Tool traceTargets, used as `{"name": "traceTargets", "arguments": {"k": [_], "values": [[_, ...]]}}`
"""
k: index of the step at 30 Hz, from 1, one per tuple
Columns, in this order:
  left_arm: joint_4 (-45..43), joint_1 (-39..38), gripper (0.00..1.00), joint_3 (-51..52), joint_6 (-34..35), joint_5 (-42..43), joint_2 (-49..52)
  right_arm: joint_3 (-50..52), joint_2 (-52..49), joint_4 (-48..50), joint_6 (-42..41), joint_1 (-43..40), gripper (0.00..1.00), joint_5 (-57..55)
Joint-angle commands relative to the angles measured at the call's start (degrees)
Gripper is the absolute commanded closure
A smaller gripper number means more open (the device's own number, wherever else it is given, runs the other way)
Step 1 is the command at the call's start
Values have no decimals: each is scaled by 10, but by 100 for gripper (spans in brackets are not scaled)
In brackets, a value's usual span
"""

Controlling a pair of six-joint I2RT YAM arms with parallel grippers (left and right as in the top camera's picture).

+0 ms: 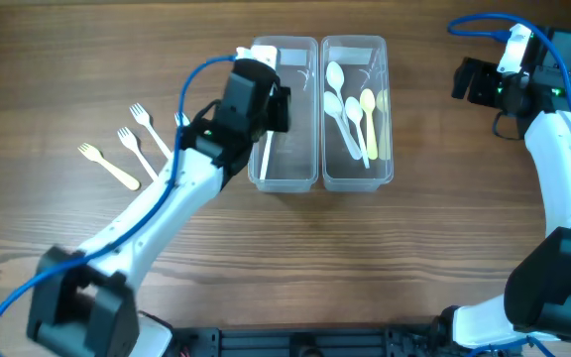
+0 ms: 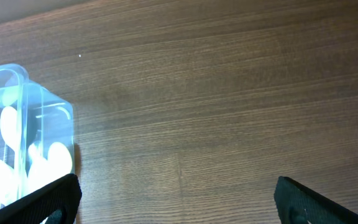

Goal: Pack container
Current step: 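Carry white fork into the left tray and open left gripper, then return left gripper to the forks and grasp the teal-handled fork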

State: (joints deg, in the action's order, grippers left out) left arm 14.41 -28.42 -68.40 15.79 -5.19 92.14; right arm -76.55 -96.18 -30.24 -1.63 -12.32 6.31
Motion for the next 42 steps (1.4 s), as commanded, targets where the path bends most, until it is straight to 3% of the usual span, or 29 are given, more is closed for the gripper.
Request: {"name": "traceTargets", "arguments": {"k": [1, 4, 6, 19, 27, 34, 35, 37, 38, 39, 42], "values": [[59, 18, 53, -10, 55, -105, -33, -7, 8, 1, 5, 2, 0, -4], [137, 47, 52, -10, 136, -155, -23, -7, 8, 1, 5, 2, 0, -4], [149, 68, 51, -10, 152, -155, -10, -7, 8, 1, 5, 2, 0, -4], [126, 218, 45, -10, 151, -17, 127, -7, 8, 1, 5, 2, 0, -4], [115, 227, 46, -10, 147, 3, 209, -7, 8, 1, 5, 2, 0, -4], [106, 227, 46, -10, 147, 7, 223, -7, 8, 1, 5, 2, 0, -4], [104, 227, 49, -10, 147, 7, 223, -7, 8, 1, 5, 2, 0, -4], [103, 227, 69, -10, 147, 7, 223, -7, 8, 1, 5, 2, 0, -4], [103, 227, 86, -10, 147, 7, 223, -7, 8, 1, 5, 2, 0, -4], [103, 227, 94, -10, 147, 7, 223, -7, 8, 1, 5, 2, 0, -4], [103, 227, 96, -10, 147, 7, 223, -7, 8, 1, 5, 2, 0, -4]]}}
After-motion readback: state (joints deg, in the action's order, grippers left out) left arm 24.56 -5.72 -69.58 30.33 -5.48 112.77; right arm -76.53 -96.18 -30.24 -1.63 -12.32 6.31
